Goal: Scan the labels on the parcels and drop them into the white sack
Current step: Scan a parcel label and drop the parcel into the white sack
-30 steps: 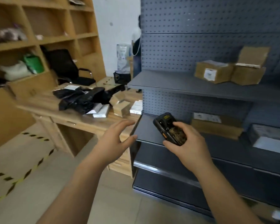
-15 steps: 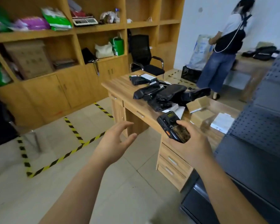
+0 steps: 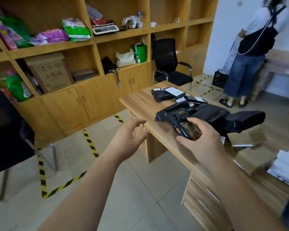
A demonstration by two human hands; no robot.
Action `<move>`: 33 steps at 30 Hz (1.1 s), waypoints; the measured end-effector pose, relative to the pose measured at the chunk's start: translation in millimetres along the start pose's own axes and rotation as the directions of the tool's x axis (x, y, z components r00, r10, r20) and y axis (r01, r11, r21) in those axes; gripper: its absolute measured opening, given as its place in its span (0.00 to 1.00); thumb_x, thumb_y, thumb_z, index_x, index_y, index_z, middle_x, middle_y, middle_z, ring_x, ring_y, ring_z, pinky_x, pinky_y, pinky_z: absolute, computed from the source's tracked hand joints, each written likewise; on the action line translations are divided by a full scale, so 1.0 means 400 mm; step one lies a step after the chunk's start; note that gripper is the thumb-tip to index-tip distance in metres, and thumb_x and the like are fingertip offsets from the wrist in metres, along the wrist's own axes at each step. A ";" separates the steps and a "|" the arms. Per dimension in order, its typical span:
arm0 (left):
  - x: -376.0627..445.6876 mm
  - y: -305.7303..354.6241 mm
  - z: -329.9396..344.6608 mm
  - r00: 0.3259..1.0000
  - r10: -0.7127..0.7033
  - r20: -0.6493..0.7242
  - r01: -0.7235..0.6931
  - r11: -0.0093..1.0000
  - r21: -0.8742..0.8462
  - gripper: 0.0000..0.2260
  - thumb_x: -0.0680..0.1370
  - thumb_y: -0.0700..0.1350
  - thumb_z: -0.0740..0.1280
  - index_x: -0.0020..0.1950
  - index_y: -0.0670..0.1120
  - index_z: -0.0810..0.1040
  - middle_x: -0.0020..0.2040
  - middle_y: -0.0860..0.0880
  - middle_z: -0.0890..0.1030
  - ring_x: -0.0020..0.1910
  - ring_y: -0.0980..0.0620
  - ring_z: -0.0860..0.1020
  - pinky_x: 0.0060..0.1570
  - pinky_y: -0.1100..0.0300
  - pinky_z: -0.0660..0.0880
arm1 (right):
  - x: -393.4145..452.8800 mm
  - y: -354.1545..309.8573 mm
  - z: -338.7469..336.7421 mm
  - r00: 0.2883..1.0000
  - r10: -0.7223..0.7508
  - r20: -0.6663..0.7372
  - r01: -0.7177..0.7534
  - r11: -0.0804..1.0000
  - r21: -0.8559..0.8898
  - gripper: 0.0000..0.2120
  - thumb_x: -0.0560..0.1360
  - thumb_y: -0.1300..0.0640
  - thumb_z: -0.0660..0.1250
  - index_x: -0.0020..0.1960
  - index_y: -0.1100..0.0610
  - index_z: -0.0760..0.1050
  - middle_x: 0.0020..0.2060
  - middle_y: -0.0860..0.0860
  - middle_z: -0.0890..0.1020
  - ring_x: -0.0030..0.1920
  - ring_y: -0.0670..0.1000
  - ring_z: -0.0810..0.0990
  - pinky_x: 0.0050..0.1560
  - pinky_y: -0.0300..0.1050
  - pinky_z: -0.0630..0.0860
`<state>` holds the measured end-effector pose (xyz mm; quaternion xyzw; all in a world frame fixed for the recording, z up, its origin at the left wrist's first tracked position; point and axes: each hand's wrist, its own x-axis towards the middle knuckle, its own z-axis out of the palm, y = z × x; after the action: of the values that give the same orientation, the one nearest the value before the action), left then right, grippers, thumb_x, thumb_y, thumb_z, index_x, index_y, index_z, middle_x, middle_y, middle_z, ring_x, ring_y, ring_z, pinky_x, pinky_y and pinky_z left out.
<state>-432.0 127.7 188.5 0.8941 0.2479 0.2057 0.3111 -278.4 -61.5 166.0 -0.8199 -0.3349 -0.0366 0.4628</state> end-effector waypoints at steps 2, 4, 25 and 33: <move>0.059 -0.006 0.028 0.999 0.007 0.036 -0.007 1.000 0.002 0.17 0.79 0.53 0.67 0.67 0.55 0.74 0.60 0.62 0.74 0.56 0.64 0.70 0.58 0.63 0.68 | 0.044 0.027 0.010 1.000 0.029 -0.009 -0.029 1.000 -0.005 0.28 0.66 0.49 0.79 0.65 0.48 0.76 0.55 0.41 0.75 0.58 0.43 0.73 0.56 0.36 0.67; 0.125 -0.019 0.052 0.998 0.020 0.059 -0.020 1.000 -0.010 0.16 0.79 0.53 0.67 0.67 0.55 0.73 0.59 0.62 0.73 0.56 0.64 0.69 0.58 0.63 0.67 | 0.087 0.059 0.019 0.997 0.072 -0.004 -0.072 0.997 -0.028 0.29 0.67 0.50 0.80 0.66 0.47 0.75 0.55 0.40 0.74 0.58 0.44 0.73 0.56 0.38 0.68; 0.894 -0.250 0.186 0.833 0.441 0.335 -0.367 0.893 -0.261 0.15 0.79 0.48 0.69 0.64 0.48 0.77 0.60 0.54 0.78 0.57 0.61 0.72 0.55 0.70 0.66 | 0.474 0.118 0.277 0.843 0.424 -0.332 -0.491 0.859 -0.148 0.30 0.67 0.45 0.79 0.66 0.41 0.73 0.58 0.38 0.73 0.57 0.43 0.73 0.58 0.43 0.73; 1.036 -0.320 0.270 0.820 0.421 0.389 -0.313 0.897 -0.312 0.14 0.78 0.49 0.69 0.63 0.49 0.78 0.60 0.55 0.79 0.60 0.58 0.75 0.58 0.61 0.70 | 0.582 0.159 0.325 0.814 0.476 -0.333 -0.552 0.812 -0.189 0.30 0.67 0.45 0.78 0.67 0.42 0.73 0.57 0.40 0.73 0.57 0.45 0.75 0.58 0.45 0.75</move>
<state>-87.6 402.9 114.8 0.9048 -0.0343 0.0791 0.4170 -94.0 138.1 131.6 -0.9236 -0.0239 -0.0667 0.3768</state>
